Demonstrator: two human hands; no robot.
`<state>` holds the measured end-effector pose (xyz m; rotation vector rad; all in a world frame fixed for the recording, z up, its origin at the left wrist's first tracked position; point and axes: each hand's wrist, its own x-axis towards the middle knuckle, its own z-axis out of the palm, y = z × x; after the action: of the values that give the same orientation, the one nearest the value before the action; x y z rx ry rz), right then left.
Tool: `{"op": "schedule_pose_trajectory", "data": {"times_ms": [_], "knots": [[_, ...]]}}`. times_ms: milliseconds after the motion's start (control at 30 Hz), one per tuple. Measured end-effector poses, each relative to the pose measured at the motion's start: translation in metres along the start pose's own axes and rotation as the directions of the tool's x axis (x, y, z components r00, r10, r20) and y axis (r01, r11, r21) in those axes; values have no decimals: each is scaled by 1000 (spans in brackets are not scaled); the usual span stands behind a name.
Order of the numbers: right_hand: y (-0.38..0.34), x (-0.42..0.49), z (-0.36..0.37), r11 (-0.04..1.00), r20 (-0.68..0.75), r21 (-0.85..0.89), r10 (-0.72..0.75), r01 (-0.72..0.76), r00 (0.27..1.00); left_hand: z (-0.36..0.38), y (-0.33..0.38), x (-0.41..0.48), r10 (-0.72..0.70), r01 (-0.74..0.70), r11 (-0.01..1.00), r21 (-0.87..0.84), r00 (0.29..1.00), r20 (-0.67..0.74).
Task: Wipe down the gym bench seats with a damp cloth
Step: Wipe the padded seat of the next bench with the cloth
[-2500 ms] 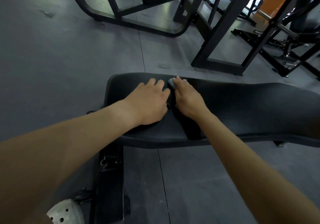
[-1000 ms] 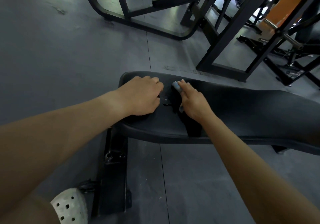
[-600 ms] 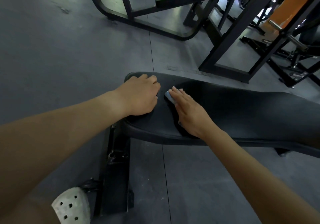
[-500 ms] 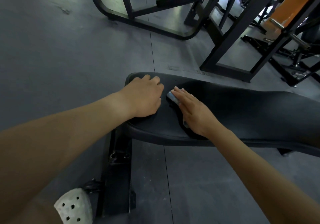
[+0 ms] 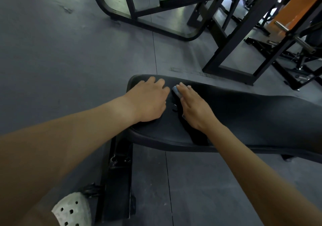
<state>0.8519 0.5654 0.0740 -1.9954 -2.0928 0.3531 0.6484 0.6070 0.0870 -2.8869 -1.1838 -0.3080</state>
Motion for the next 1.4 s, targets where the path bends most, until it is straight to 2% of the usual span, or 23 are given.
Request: {"op": "schedule_pose_trajectory", "data": {"times_ms": [67,167,333,400,467,733,867,933,1067,1133,1400], "knots": [[1,-8,0,998,15,5,-57,57,998,0,1,0,-5,5,1000,-2,1000,5],[8,0,-7,999,22,-22,-46,47,999,1,2,1,-4,4,1000,5,1000,6],[20,42,-18,979,-57,40,204,-202,977,4,1,-1,-1,1,1000,21,1000,6],[16,55,-15,976,-79,21,218,-217,973,3,1,-2,2,-2,1000,17,1000,-1],[11,59,-10,985,-90,-7,170,-172,981,3,1,-1,-1,1,1000,18,1000,-8],[3,-8,0,996,40,-12,-93,93,995,5,3,3,0,1,999,45,999,-32],[0,-23,-2,991,75,-63,-114,119,991,6,4,3,0,2,999,48,999,-34],[7,-13,-6,994,66,-82,-69,75,995,5,4,3,0,1,999,48,1000,-23],[16,21,-11,990,10,4,144,-144,990,4,5,0,-5,6,998,58,1000,-7],[10,25,-5,985,-2,-15,169,-169,986,3,5,-2,-5,6,998,58,1000,-8],[-27,-56,7,994,55,-16,-103,104,993,4,6,-3,2,-1,999,40,1000,-17]]}}
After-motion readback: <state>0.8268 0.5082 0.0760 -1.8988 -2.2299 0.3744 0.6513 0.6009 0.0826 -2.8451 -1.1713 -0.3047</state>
